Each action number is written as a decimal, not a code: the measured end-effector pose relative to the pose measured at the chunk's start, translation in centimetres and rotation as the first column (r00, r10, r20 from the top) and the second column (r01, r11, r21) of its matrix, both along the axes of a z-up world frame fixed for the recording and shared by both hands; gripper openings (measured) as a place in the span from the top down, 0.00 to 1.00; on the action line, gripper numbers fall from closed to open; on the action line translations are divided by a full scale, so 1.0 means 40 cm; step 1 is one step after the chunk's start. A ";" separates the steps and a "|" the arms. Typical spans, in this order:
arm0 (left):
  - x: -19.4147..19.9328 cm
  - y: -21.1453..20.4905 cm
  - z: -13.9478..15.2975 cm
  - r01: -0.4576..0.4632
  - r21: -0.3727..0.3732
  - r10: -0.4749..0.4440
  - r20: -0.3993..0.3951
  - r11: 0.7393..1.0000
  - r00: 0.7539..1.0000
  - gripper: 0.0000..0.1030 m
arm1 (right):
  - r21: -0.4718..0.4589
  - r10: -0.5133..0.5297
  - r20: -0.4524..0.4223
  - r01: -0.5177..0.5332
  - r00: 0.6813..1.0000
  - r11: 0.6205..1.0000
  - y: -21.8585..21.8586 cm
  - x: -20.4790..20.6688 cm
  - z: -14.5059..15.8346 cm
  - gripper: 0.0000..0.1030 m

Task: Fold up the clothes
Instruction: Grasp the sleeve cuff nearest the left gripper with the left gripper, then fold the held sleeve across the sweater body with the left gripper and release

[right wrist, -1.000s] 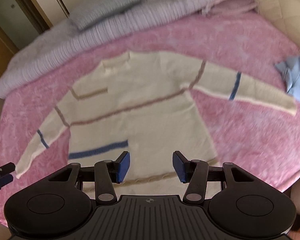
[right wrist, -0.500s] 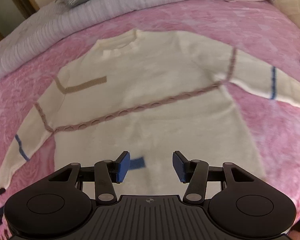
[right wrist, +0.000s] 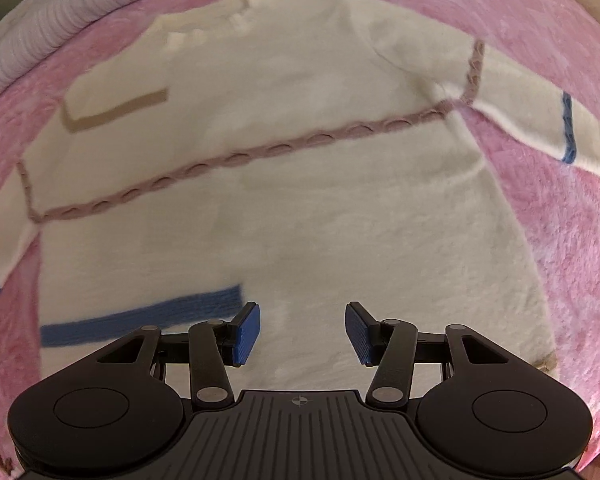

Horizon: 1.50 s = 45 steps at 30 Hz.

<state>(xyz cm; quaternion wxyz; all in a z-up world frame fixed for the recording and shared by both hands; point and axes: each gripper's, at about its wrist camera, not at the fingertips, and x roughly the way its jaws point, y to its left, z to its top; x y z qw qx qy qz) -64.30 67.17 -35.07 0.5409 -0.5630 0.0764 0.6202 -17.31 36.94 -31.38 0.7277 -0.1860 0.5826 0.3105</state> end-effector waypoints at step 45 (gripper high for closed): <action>0.729 -0.337 0.102 0.817 -0.040 -0.814 -0.129 0.575 0.566 0.75 | 0.699 -0.037 -0.142 0.127 0.989 0.704 0.043 0.397 0.063 0.92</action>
